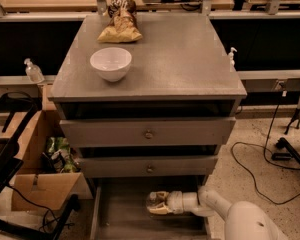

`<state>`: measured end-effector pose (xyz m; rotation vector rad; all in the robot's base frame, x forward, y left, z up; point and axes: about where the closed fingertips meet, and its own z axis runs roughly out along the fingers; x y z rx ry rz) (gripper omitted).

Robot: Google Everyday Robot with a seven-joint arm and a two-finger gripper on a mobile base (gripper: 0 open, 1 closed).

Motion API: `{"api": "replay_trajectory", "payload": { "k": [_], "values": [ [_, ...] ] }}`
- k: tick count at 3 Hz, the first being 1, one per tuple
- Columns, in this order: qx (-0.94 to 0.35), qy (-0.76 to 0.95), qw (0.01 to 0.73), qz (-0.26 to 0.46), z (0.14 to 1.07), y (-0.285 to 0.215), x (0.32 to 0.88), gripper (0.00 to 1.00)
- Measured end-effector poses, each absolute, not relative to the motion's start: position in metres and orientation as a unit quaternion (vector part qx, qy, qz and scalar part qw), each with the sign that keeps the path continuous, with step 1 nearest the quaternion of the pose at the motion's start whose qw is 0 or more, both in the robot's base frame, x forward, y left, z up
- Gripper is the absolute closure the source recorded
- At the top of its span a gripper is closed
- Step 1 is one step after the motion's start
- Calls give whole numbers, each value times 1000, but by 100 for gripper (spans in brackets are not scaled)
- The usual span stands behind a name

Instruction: Pick water bottle from bottom drawer and place on counter

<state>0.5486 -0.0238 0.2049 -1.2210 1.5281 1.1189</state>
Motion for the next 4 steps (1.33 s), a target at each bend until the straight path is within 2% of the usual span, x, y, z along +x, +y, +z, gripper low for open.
{"api": "replay_trajectory", "payload": {
  "k": [1,2,4],
  "values": [
    [-489,612,429,450,205,-21,548,100],
    [-491,609,430,451,227,-19,541,100],
    [-458,653,511,320,393,-96,577,100]
  ]
}}
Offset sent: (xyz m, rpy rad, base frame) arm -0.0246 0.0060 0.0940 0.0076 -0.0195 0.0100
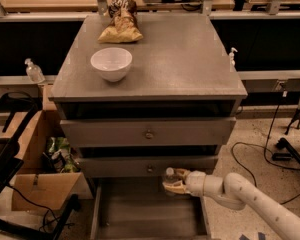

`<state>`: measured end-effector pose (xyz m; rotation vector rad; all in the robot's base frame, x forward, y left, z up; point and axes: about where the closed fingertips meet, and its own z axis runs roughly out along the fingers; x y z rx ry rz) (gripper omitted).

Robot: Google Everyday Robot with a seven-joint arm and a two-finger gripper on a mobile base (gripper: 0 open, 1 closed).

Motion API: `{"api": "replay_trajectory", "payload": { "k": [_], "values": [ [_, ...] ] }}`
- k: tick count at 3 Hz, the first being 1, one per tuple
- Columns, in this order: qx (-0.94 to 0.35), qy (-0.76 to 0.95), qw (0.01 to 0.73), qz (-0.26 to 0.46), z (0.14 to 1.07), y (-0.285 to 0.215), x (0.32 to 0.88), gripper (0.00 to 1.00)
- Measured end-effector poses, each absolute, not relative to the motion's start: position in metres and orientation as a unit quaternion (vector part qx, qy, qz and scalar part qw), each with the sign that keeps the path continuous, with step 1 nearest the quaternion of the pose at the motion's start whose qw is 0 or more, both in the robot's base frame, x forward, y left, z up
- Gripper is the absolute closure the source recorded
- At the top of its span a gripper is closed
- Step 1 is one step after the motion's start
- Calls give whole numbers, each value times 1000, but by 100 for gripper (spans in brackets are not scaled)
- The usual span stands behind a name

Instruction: Pick water bottle from bottom drawer and place on counter

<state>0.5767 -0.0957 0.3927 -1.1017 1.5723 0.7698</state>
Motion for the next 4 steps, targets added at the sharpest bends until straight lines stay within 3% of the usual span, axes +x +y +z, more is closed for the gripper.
{"api": "replay_trajectory", "payload": {
  "k": [1,2,3,4],
  "values": [
    [-415,689,535,258,514,-113,571,100],
    [-414,704,526,239,608,-81,521,100],
    [-449,711,492,225,650,-42,455,100],
    [-453,709,494,220,650,-45,459,100]
  ]
}}
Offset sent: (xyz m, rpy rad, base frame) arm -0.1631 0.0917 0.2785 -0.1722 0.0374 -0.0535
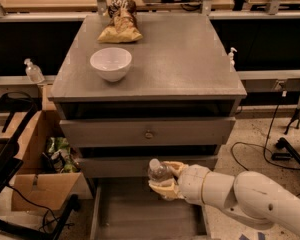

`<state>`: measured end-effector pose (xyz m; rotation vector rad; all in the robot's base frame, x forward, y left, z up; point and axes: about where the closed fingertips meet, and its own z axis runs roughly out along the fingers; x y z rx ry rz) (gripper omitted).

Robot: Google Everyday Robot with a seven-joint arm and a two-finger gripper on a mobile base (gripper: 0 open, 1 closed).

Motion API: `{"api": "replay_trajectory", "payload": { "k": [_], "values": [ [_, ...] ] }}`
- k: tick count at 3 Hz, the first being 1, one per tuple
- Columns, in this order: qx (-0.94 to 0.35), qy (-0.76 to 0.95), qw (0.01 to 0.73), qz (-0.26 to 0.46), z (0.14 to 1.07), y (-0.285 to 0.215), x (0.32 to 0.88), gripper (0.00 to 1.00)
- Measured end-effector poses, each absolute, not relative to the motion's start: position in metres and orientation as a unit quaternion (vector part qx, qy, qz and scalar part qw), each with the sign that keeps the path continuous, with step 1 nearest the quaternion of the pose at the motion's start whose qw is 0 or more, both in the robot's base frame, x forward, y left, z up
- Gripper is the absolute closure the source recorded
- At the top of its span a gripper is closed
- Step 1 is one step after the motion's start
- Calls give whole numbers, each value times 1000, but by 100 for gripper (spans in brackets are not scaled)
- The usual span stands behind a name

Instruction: Pick water bottle from bottom drawer and place on counter

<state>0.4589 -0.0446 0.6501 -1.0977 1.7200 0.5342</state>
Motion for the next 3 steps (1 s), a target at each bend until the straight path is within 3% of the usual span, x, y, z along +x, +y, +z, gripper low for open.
{"api": "replay_trajectory", "payload": {
  "k": [2,3],
  "values": [
    [-393,704,534,254,736,-58,460,100],
    [-353,712,561,234,824,-95,455,100]
  ]
}}
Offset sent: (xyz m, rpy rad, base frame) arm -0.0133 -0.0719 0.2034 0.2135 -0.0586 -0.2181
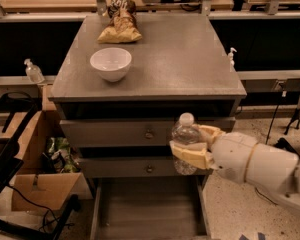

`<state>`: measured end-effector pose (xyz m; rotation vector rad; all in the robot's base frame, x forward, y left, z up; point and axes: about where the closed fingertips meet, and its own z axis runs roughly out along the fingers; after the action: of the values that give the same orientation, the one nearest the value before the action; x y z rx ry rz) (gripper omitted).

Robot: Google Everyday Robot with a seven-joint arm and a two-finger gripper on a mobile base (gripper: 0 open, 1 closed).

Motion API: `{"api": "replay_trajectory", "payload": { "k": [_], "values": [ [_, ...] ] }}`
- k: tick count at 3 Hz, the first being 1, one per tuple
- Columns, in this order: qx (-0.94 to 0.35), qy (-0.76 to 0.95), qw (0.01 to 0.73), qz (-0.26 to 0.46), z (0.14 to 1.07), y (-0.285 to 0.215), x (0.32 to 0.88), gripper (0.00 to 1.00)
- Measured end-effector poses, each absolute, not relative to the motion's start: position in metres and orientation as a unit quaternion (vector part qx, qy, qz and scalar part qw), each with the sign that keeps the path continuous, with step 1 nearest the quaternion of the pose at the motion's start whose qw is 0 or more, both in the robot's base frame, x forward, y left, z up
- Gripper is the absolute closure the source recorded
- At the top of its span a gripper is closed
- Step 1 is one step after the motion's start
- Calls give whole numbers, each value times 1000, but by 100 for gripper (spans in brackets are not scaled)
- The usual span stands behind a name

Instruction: Pick water bottle from bottom drawer and place on counter

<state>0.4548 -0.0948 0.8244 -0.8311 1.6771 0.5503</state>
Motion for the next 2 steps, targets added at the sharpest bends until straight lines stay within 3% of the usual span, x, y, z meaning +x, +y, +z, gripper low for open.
{"api": "replay_trajectory", "payload": {
  "k": [2],
  "values": [
    [-308,716,596,196,961,-147,508,100]
  ]
}}
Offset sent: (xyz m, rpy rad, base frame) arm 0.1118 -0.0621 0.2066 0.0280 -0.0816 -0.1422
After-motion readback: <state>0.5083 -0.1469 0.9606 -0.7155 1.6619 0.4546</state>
